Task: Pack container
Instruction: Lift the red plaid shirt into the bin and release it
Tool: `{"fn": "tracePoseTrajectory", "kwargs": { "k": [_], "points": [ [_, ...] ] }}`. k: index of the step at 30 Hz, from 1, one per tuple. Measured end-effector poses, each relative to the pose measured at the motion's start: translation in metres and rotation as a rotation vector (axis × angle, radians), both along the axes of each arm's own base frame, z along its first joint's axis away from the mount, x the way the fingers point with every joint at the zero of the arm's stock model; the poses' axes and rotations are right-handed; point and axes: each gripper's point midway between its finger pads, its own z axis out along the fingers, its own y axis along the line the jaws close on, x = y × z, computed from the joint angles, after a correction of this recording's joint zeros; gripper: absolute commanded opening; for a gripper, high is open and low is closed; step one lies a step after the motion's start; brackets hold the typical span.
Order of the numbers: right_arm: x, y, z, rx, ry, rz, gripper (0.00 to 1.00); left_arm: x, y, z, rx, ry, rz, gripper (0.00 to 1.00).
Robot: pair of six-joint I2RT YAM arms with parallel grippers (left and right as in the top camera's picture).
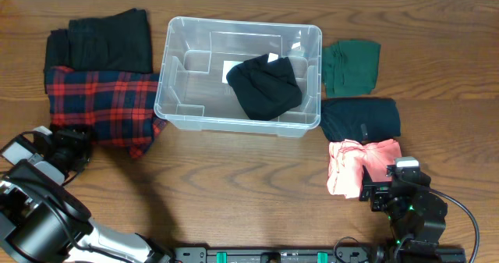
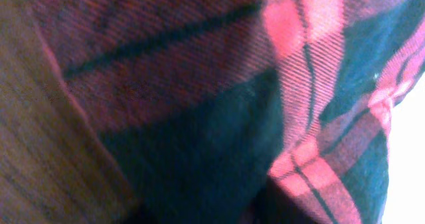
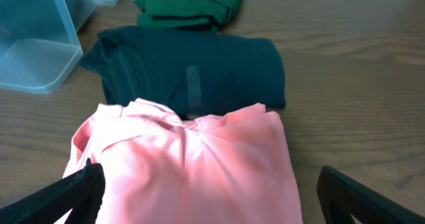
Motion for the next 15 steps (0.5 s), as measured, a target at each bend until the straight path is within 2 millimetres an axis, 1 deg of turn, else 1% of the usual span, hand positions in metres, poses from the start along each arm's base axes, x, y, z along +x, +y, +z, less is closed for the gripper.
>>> {"fn": "tracePoseTrajectory", "kwargs": {
  "k": [1, 3, 6, 7, 9, 10, 11, 14, 15],
  "points": [
    [0.000, 0.000, 0.000, 0.000, 0.000, 0.000, 0.99, 0.000, -0.002, -0.001, 0.000, -0.001, -0.012, 0.11],
    [0.000, 0.000, 0.000, 0.000, 0.000, 0.000, 0.99, -0.001, -0.004, 0.000, -0.001, -0.005, -0.026, 0.07],
    [0.000, 0.000, 0.000, 0.000, 0.000, 0.000, 0.99, -0.003, -0.010, 0.005, -0.006, -0.005, -0.045, 0.06],
    [0.000, 0.000, 0.000, 0.000, 0.000, 0.000, 0.99, -0.004, -0.012, 0.010, -0.006, -0.007, -0.049, 0.06],
    [0.000, 0.000, 0.000, 0.000, 0.000, 0.000, 0.99, -0.005, -0.015, 0.027, 0.009, -0.025, -0.060, 0.06],
    [0.000, 0.000, 0.000, 0.000, 0.000, 0.000, 0.99, -0.005, -0.017, 0.039, 0.023, -0.044, -0.069, 0.06],
    [0.000, 0.000, 0.000, 0.000, 0.000, 0.000, 0.99, -0.005, -0.020, 0.055, 0.040, -0.072, -0.082, 0.06],
    [0.000, 0.000, 0.000, 0.000, 0.000, 0.000, 0.99, 0.002, -0.028, 0.117, 0.118, -0.204, -0.133, 0.06],
    [0.000, 0.000, 0.000, 0.000, 0.000, 0.000, 0.99, 0.005, -0.031, 0.142, 0.152, -0.258, -0.153, 0.06]
  ]
}}
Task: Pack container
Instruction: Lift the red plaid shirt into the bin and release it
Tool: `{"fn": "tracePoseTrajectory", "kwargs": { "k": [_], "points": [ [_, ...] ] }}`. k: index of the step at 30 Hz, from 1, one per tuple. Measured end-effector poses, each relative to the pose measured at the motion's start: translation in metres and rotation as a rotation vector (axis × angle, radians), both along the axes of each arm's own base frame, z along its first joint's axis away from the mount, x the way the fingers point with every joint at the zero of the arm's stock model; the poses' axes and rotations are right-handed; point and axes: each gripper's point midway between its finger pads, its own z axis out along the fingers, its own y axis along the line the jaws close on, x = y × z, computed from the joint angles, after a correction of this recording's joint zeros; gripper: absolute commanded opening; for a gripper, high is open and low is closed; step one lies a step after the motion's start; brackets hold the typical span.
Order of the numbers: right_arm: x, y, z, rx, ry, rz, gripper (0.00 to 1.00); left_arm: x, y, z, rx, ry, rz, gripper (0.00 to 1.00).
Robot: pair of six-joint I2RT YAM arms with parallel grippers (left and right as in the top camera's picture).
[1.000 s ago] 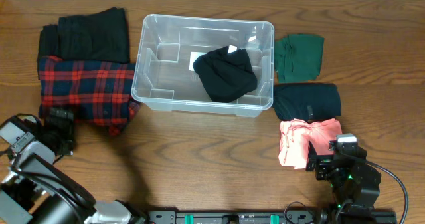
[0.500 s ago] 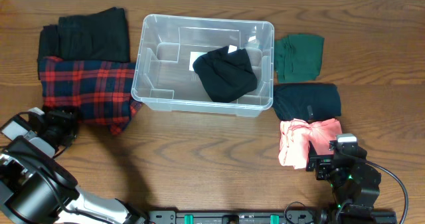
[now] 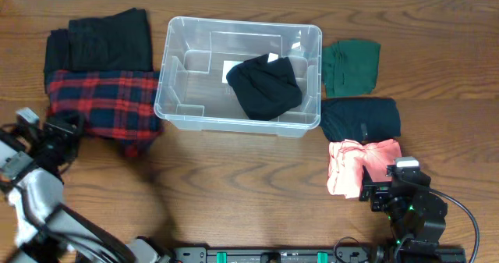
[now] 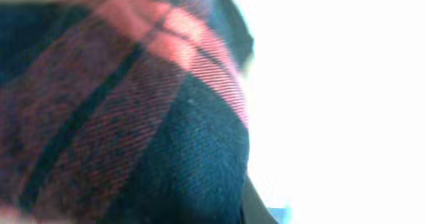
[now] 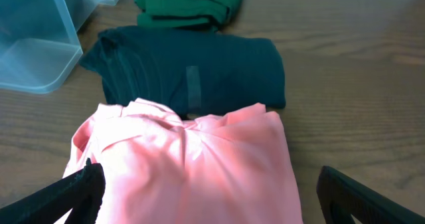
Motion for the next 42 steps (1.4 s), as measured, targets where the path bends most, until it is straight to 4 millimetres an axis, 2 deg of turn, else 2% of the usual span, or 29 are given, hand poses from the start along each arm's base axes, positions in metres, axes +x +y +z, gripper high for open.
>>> {"fn": "tracePoseTrajectory", "kwargs": {
  "k": [4, 9, 12, 15, 19, 24, 28, 31, 37, 42],
  "points": [
    [0.000, 0.000, 0.000, 0.000, 0.000, 0.000, 0.99, 0.006, -0.021, 0.086, 0.119, -0.186, -0.085, 0.06],
    [0.000, 0.000, 0.000, 0.000, 0.000, 0.000, 0.99, 0.013, -0.076, 0.167, 0.199, -0.372, -0.258, 0.06],
    [0.000, 0.000, 0.000, 0.000, 0.000, 0.000, 0.99, 0.019, -0.117, 0.206, 0.221, -0.494, -0.402, 0.06],
    [0.000, 0.000, 0.000, 0.000, 0.000, 0.000, 0.99, 0.019, -0.159, 0.236, 0.219, -0.593, -0.545, 0.06],
    [0.000, 0.000, 0.000, 0.000, 0.000, 0.000, 0.99, 0.011, -0.219, 0.254, 0.174, -0.669, -0.735, 0.06],
    [0.000, 0.000, 0.000, 0.000, 0.000, 0.000, 0.99, 0.002, -0.272, 0.246, 0.070, -0.652, -0.919, 0.06],
    [0.000, 0.000, 0.000, 0.000, 0.000, 0.000, 0.99, 0.014, -0.294, 0.218, -0.012, -0.587, -1.018, 0.06],
    [0.000, 0.000, 0.000, 0.000, 0.000, 0.000, 0.99, 0.037, -0.296, 0.182, -0.058, -0.519, -1.038, 0.06],
    [0.000, 0.000, 0.000, 0.000, 0.000, 0.000, 0.99, 0.080, -0.292, 0.091, -0.152, -0.364, -1.042, 0.06],
    [0.000, 0.000, 0.000, 0.000, 0.000, 0.000, 0.99, 0.095, -0.292, 0.029, -0.230, -0.253, -1.038, 0.06]
  ]
}}
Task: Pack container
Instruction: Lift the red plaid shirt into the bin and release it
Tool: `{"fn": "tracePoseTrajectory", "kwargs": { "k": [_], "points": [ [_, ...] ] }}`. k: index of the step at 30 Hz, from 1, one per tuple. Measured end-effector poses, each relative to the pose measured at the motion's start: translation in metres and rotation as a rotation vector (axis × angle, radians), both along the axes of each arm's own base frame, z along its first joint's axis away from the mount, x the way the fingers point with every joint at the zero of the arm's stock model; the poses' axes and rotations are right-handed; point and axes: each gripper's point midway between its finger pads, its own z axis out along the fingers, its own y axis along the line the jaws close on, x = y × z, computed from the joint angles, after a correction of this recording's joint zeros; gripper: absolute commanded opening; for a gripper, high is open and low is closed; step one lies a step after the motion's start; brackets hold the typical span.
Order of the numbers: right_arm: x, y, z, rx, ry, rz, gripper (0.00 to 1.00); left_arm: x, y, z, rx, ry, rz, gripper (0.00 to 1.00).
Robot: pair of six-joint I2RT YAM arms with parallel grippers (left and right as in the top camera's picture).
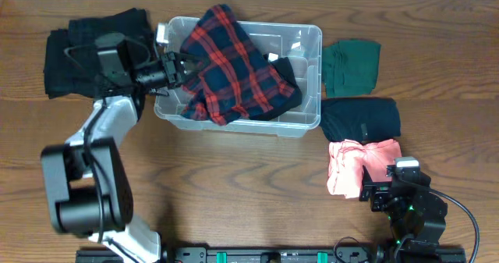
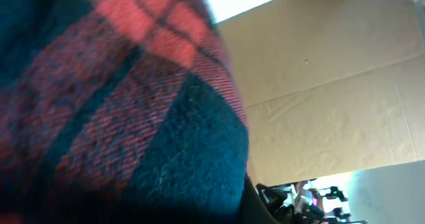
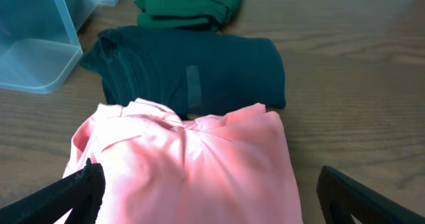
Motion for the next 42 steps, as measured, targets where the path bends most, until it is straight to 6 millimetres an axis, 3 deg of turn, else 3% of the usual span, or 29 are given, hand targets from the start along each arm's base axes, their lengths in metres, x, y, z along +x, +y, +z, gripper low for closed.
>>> {"fn": "tracePoseTrajectory", "kwargs": {
  "k": [4, 14, 19, 24, 28, 34, 36, 39, 42],
  "points": [
    [0.000, 0.000, 0.000, 0.000, 0.000, 0.000, 0.99, 0.003, 0.001, -0.014, 0.001, 0.023, 0.003, 0.06],
    [0.000, 0.000, 0.000, 0.000, 0.000, 0.000, 0.99, 0.008, 0.003, -0.009, 0.001, 0.012, 0.020, 0.08],
    [0.000, 0.000, 0.000, 0.000, 0.000, 0.000, 0.99, 0.019, 0.016, 0.026, -0.011, -0.111, 0.064, 0.06],
    [0.000, 0.000, 0.000, 0.000, 0.000, 0.000, 0.99, 0.031, 0.027, 0.094, -0.022, -0.277, 0.092, 0.06],
    [0.000, 0.000, 0.000, 0.000, 0.000, 0.000, 0.99, 0.029, 0.006, 0.129, -0.030, -0.349, 0.049, 0.06],
    [0.000, 0.000, 0.000, 0.000, 0.000, 0.000, 0.98, 0.006, -0.062, 0.129, -0.051, -0.351, -0.116, 0.06],
    [0.000, 0.000, 0.000, 0.000, 0.000, 0.000, 0.99, -0.004, -0.076, 0.127, -0.054, -0.360, -0.172, 0.06],
    [0.000, 0.000, 0.000, 0.000, 0.000, 0.000, 0.99, -0.013, -0.082, 0.119, -0.051, -0.330, -0.224, 0.06],
    [0.000, 0.000, 0.000, 0.000, 0.000, 0.000, 0.99, -0.013, -0.072, 0.098, -0.038, -0.253, -0.218, 0.06]
  ]
}}
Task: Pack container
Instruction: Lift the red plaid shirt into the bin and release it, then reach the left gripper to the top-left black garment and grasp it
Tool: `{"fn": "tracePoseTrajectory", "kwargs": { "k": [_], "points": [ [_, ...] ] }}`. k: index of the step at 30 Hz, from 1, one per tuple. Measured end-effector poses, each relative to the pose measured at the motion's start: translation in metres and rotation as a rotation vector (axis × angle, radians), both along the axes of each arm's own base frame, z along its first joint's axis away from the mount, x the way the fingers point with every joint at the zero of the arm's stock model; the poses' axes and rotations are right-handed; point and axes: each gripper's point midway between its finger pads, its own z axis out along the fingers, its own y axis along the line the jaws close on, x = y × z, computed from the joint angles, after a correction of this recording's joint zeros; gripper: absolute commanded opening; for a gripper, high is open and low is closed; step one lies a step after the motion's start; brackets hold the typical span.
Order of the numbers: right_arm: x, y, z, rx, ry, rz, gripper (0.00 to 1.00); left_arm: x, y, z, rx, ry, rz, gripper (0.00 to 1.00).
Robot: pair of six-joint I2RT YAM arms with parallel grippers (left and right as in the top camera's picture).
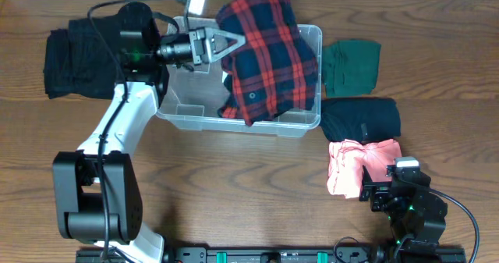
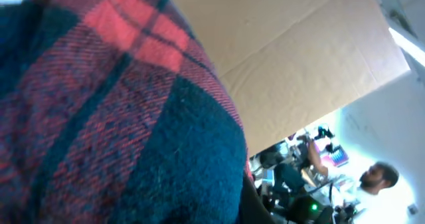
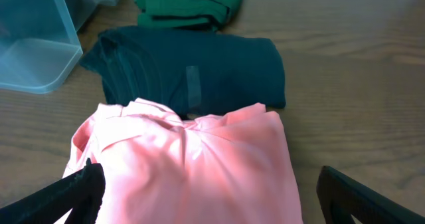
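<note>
My left gripper [image 1: 231, 44] is shut on the red-and-navy plaid garment [image 1: 269, 56], holding it up over the right half of the clear plastic container [image 1: 175, 99]. The cloth hangs down past the front rim and hides what lies inside. In the left wrist view the plaid cloth [image 2: 113, 117] fills most of the frame and covers the fingers. My right gripper [image 3: 206, 197] is open and low at the near edge of the folded pink garment [image 3: 192, 164], its fingers [image 3: 66, 194] wide apart on either side.
A black folded garment [image 1: 74, 48] lies left of the container. Right of it lie a green garment [image 1: 351, 66], a dark teal garment [image 1: 360, 119] and the pink one [image 1: 355, 165]. The wooden table [image 1: 234, 193] stretches in front.
My left gripper has moved right and higher with the plaid garment, which now hangs over the right half of the container instead of draping across its middle. The right arm is unchanged.
The plaid garment lay on the table left of the container with my left gripper at its near-left corner. Then the gripper was further left with the cloth. Then the garment was draped over the container, and now it hangs over its right half.
</note>
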Motion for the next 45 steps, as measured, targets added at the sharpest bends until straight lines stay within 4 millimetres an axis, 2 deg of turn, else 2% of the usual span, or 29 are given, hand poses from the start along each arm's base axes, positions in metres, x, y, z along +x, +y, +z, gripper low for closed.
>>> {"fn": "tracePoseTrajectory", "kwargs": {
  "k": [2, 6, 7, 8, 9, 10, 11, 18, 21, 24, 28, 33, 34, 36, 37, 38, 40, 41, 42, 45],
  "points": [
    [0.000, 0.000, 0.000, 0.000, 0.000, 0.000, 0.99, 0.002, 0.012, -0.016, 0.017, 0.066, 0.027, 0.06],
    [0.000, 0.000, 0.000, 0.000, 0.000, 0.000, 0.99, 0.009, 0.051, -0.048, 0.065, 0.161, 0.143, 0.06],
    [0.000, 0.000, 0.000, 0.000, 0.000, 0.000, 0.99, 0.011, 0.062, -0.055, 0.080, 0.177, 0.178, 0.10],
    [0.000, 0.000, 0.000, 0.000, 0.000, 0.000, 0.99, 0.013, 0.069, -0.059, 0.091, 0.183, 0.199, 0.25],
    [0.000, 0.000, 0.000, 0.000, 0.000, 0.000, 0.99, 0.015, 0.079, -0.067, 0.112, 0.196, 0.236, 0.52],
    [0.000, 0.000, 0.000, 0.000, 0.001, 0.000, 0.99, 0.016, 0.085, -0.071, 0.124, 0.204, 0.256, 0.94],
    [0.000, 0.000, 0.000, 0.000, 0.000, 0.000, 0.99, 0.017, 0.090, -0.074, 0.136, 0.214, 0.276, 0.98],
    [0.000, 0.000, 0.000, 0.000, 0.000, 0.000, 0.99, 0.015, 0.096, -0.087, 0.164, 0.285, 0.314, 0.98],
    [0.000, 0.000, 0.000, 0.000, 0.000, 0.000, 0.99, 0.014, 0.096, -0.083, 0.158, 0.300, 0.318, 0.98],
    [0.000, 0.000, 0.000, 0.000, 0.000, 0.000, 0.99, 0.012, 0.097, -0.070, 0.160, 0.280, 0.334, 0.98],
    [0.000, 0.000, 0.000, 0.000, 0.000, 0.000, 0.99, 0.005, 0.104, -0.029, 0.180, 0.178, 0.401, 0.98],
    [0.000, 0.000, 0.000, 0.000, 0.000, 0.000, 0.99, -0.005, 0.125, 0.034, 0.225, -0.007, 0.555, 0.98],
    [0.000, 0.000, 0.000, 0.000, 0.000, 0.000, 0.99, -0.007, 0.125, 0.044, 0.231, -0.035, 0.570, 0.98],
    [0.000, 0.000, 0.000, 0.000, 0.000, 0.000, 0.99, -0.008, 0.119, 0.052, 0.242, -0.058, 0.573, 0.98],
    [0.000, 0.000, 0.000, 0.000, 0.000, 0.000, 0.99, -0.008, 0.113, 0.049, 0.252, -0.050, 0.567, 1.00],
    [0.000, 0.000, 0.000, 0.000, 0.000, 0.000, 0.99, -0.007, 0.107, 0.042, 0.267, -0.027, 0.558, 0.97],
    [0.000, 0.000, 0.000, 0.000, 0.000, 0.000, 0.99, -0.004, 0.092, 0.016, 0.316, 0.039, 0.535, 0.84],
    [0.000, 0.000, 0.000, 0.000, 0.000, 0.000, 0.99, -0.002, 0.085, -0.001, 0.351, 0.079, 0.523, 0.74],
    [0.000, 0.000, 0.000, 0.000, 0.000, 0.000, 0.99, 0.001, 0.079, -0.017, 0.390, 0.109, 0.517, 0.70],
    [0.000, 0.000, 0.000, 0.000, 0.000, 0.000, 0.99, 0.007, 0.064, -0.077, 0.551, 0.211, 0.517, 0.68]
  ]
}}
